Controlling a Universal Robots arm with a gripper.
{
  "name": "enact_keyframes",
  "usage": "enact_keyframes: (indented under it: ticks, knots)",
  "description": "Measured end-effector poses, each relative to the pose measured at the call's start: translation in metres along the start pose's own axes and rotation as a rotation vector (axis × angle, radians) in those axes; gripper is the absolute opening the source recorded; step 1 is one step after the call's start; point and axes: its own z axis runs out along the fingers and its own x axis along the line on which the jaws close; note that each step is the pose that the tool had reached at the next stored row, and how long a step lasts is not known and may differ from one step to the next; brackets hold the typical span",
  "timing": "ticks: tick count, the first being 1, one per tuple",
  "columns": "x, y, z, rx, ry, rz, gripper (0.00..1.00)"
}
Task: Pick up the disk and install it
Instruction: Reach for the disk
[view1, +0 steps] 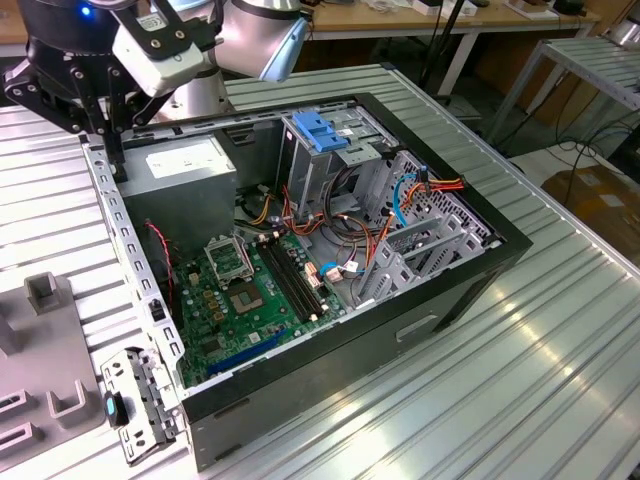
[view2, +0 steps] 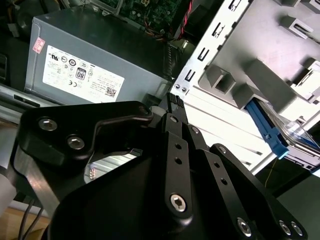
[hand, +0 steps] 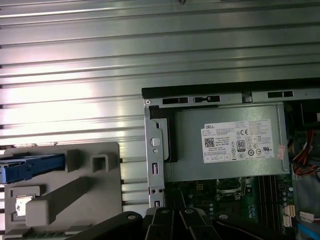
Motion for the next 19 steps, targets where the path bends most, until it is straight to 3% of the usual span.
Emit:
enact_keyframes:
  ticks: [19]
  knots:
    - [0.0049, -0.0004, 0.0000, 0.0003, 0.0032, 0.000, 0.11]
